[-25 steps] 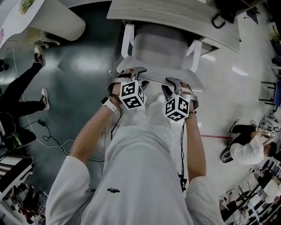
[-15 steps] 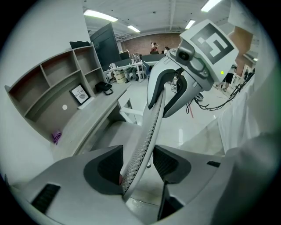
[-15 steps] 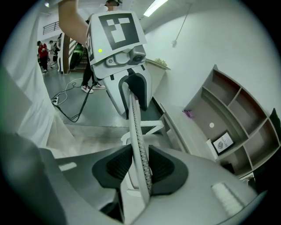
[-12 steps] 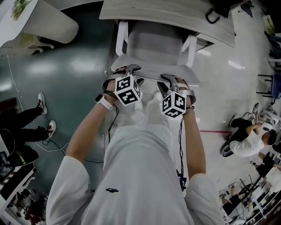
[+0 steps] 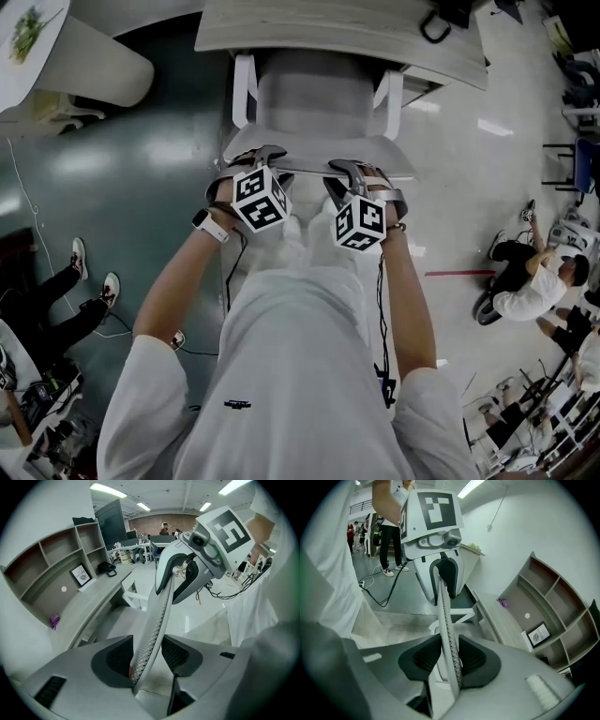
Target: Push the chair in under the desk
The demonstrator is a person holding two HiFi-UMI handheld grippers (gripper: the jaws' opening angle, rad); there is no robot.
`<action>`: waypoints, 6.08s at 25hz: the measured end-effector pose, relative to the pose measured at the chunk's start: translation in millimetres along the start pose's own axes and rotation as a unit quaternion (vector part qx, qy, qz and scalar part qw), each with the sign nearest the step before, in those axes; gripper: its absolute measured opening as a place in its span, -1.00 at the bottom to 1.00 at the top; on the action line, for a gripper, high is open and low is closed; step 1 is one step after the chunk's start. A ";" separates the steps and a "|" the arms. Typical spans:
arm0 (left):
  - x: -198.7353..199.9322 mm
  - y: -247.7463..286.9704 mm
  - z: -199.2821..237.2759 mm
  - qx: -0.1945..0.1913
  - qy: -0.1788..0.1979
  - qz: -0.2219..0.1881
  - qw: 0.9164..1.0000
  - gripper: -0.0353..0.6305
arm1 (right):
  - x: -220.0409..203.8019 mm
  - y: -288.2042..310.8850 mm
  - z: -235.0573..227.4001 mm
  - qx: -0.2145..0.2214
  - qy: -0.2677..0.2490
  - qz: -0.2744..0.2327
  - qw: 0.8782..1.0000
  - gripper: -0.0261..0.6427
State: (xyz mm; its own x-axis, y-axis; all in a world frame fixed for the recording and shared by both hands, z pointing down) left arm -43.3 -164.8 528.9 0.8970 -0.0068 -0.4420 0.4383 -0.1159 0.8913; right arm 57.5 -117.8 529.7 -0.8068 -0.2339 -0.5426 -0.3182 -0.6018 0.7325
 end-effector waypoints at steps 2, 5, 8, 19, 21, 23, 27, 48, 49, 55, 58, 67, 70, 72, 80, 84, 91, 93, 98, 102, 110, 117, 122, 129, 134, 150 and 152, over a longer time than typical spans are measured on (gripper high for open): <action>1.5 0.0 1.4 0.003 0.003 -0.002 1.000 -0.31 | -0.4 0.0 -1.7 0.000 0.002 0.000 1.000 -0.54; 3.3 2.1 0.7 -0.005 -0.004 0.007 1.000 -0.31 | -2.2 -1.1 -2.5 0.001 0.001 0.002 1.000 -0.54; 2.4 -0.6 -1.3 -0.013 -0.008 0.016 1.000 -0.31 | -0.1 -2.4 0.9 0.002 0.006 0.005 1.000 -0.54; 13.3 2.0 9.1 0.001 -0.016 0.012 1.000 -0.28 | -4.2 -2.4 -14.3 -0.002 0.002 0.000 1.000 -0.53; 15.2 3.1 13.0 0.014 -0.009 0.004 1.000 -0.27 | -4.7 -0.4 -18.6 -0.005 0.004 -0.001 1.000 -0.52; 15.4 4.6 15.5 0.035 0.003 -0.007 0.999 -0.27 | -4.9 2.3 -22.3 -0.004 0.012 0.000 1.000 -0.51; 16.6 8.0 21.3 0.057 0.013 -0.018 0.998 -0.27 | -6.2 7.3 -29.3 -0.007 0.010 -0.001 1.000 -0.51; 54.6 32.7 106.3 0.071 0.003 -0.022 0.997 -0.27 | -16.4 47.8 -120.8 -0.007 0.003 0.000 1.000 -0.49; 56.3 33.2 111.0 0.071 0.003 -0.022 0.997 -0.27 | -16.1 49.7 -125.5 -0.008 0.002 0.000 1.000 -0.49; 65.1 38.6 140.8 0.077 0.004 -0.024 0.997 -0.27 | -14.9 64.3 -153.8 -0.012 -0.002 -0.001 1.000 -0.49; 70.1 42.7 154.1 0.078 0.004 -0.025 0.997 -0.27 | -16.2 71.1 -166.9 -0.015 -0.004 -0.002 1.000 -0.48; 83.4 52.9 196.3 0.085 0.003 -0.026 0.996 -0.26 | -16.4 92.3 -207.1 -0.020 -0.005 0.000 1.000 -0.48; 86.2 55.9 208.5 0.086 0.002 -0.026 0.996 -0.25 | -15.8 98.9 -217.9 -0.022 -0.006 0.001 1.000 -0.48; 86.6 55.1 214.6 0.085 0.002 -0.026 0.996 -0.25 | -13.3 101.5 -222.8 -0.021 -0.007 0.001 1.000 -0.48; 86.3 54.0 214.2 0.091 0.006 -0.026 0.995 -0.24 | -12.9 100.3 -220.7 -0.036 -0.021 -0.006 0.999 -0.48; 86.8 53.9 214.4 0.092 -0.003 -0.021 0.995 -0.22 | -12.2 100.2 -220.4 -0.046 -0.024 -0.010 0.999 -0.47; 85.7 36.6 203.0 0.152 0.019 -0.072 0.986 -0.21 | -15.2 95.9 -208.6 -0.052 -0.030 -0.019 0.998 -0.16; 84.5 28.3 196.0 0.164 0.013 -0.081 0.983 -0.21 | -16.3 87.1 -206.1 -0.070 -0.019 -0.030 0.997 -0.13; 81.3 1.9 173.3 0.184 -0.041 -0.150 0.971 -0.25 | -11.8 54.7 -190.6 -0.098 0.019 -0.060 0.993 -0.13; 79.5 -20.0 148.0 0.182 -0.102 -0.203 0.957 -0.34 | -17.0 28.3 -171.5 -0.118 0.029 -0.067 0.990 -0.14; 68.2 -52.2 87.4 0.194 -0.142 -0.240 0.941 -0.63 | -16.3 -21.3 -129.4 -0.135 0.064 -0.070 0.986 -0.35; 58.0 -81.4 41.6 0.194 -0.191 -0.273 0.923 -0.84 | -16.2 -68.2 -97.6 -0.170 0.100 -0.078 0.977 -0.82; 49.4 -102.2 12.7 0.196 -0.214 -0.287 0.913 -0.87 | -13.2 -96.0 -76.3 -0.187 0.139 -0.088 0.968 -0.89; 19.4 -118.4 -27.9 0.178 -0.257 -0.298 0.902 -0.87 | -0.5 -138.4 -45.8 -0.194 0.234 -0.116 0.946 -0.88; 7.3 -138.4 -54.6 0.175 -0.282 -0.318 0.888 -0.88 | 14.4 -169.7 -28.7 -0.199 0.284 -0.156 0.925 -0.88; 8.7 -230.5 -92.3 0.197 -0.279 -0.396 0.852 -0.87 | 60.5 -234.3 9.4 -0.170 0.286 -0.238 0.912 -0.90; 8.5 -234.4 -93.2 0.192 -0.279 -0.400 0.851 -0.88 | 70.5 -242.4 8.3 -0.181 0.282 -0.247 0.909 -0.90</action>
State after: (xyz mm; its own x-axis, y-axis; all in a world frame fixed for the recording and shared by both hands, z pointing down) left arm -133.0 -45.1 325.7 0.1062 -0.2321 -0.9669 0.7483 -0.6217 0.2314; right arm 73.6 18.0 317.4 -0.1943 -0.1605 -0.9677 -0.3048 -0.9278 0.2150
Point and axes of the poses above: the fingertips, and each gripper's own axes: y forward along the fingers, z to its left, x out of its top, the point moved 5 cm from there along -y, backward along the fingers, and after that the axes turned 3 degrees about -x, right-handed, at the moved point
